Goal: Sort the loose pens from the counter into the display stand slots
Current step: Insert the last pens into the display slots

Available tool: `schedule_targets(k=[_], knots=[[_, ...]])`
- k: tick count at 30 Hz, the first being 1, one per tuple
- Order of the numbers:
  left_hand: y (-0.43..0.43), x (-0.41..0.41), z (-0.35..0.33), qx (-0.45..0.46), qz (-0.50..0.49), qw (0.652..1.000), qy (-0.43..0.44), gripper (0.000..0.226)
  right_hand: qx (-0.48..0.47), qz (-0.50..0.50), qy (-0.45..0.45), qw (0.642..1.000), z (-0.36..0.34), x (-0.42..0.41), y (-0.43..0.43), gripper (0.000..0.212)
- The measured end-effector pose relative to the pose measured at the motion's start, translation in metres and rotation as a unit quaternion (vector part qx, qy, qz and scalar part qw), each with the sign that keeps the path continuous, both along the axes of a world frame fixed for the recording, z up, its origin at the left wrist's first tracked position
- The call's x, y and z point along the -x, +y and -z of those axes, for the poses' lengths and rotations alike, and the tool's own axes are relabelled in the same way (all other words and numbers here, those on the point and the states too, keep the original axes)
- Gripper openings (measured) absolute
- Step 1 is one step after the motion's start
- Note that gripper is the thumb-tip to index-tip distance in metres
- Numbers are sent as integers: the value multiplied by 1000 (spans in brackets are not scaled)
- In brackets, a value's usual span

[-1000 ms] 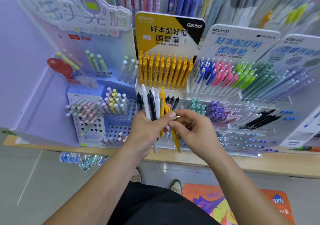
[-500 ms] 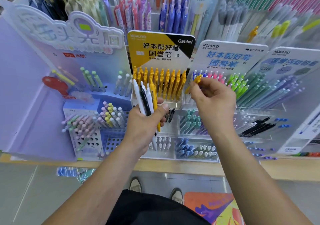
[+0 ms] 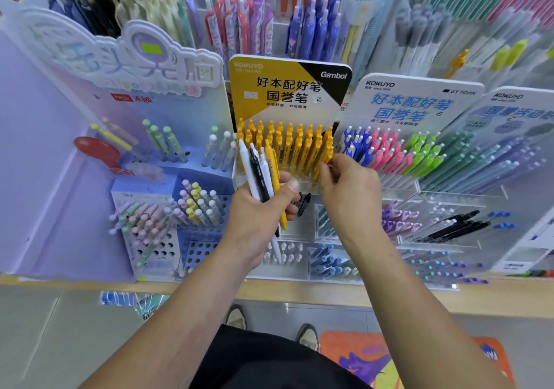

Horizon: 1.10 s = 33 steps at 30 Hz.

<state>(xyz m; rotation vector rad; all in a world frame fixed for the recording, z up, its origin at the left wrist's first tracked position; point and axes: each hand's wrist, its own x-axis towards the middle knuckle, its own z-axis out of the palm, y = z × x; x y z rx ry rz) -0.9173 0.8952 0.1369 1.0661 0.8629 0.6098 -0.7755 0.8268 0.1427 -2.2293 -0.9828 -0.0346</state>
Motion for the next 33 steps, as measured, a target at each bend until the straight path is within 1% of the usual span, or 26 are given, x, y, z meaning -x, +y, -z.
schedule_targets(k=[4, 10, 13, 16, 18, 19, 20, 21, 22, 23, 24, 25, 28, 29, 33], knots=[[0, 1, -1, 2, 9, 1000, -3, 12, 15, 22, -18, 999, -3, 1, 3, 28], [-4, 3, -3, -1, 9, 1000, -2, 13, 40, 40, 0, 998, -5, -3, 9, 31], [-8, 1, -5, 1, 3, 1000, 5, 13, 30, 36, 0, 999, -7, 0, 7, 32], [-11, 1, -7, -5, 17, 1000, 5, 13, 30, 21, 19, 999, -9, -1, 0, 29], [-12, 3, -10, -7, 33, 999, -4, 13, 23, 15, 17, 999, -16, 3, -12, 34], [-13, 4, -12, -8, 44, 999, -8, 12, 6, 4, 25, 1000, -22, 9, -19, 35], [-13, 4, -14, -13, 58, 998, -10, 11, -23, -20, 60, 998, -30, 15, -25, 32], [-14, 4, -15, -21, 75, 997, -5, 11, -53, -55, 138, 988, -38, 21, -30, 26], [-15, 3, -17, -31, 95, 995, 3, 11, -82, -90, 241, 963, -46, 27, -33, 20], [-16, 2, -18, -38, 116, 993, 9, 13, -109, -115, 331, 930, -51, 30, -34, 18], [-19, 0, -19, -41, 134, 990, 12, 13, -127, -132, 390, 902, -53, 29, -36, 18], [-21, -2, -20, -42, 148, 988, 13, 14, -137, -139, 421, 886, -54, 26, -37, 19], [-27, -5, -20, -42, 152, 987, 8, 18, -162, -105, 476, 858, -55, 15, -41, 22], [-27, -5, -20, -40, 143, 989, 6, 20, -166, -89, 481, 856, -55, 13, -42, 22], [-24, -6, -18, -40, 132, 990, 9, 20, -171, -45, 436, 882, -51, 5, -47, 11]])
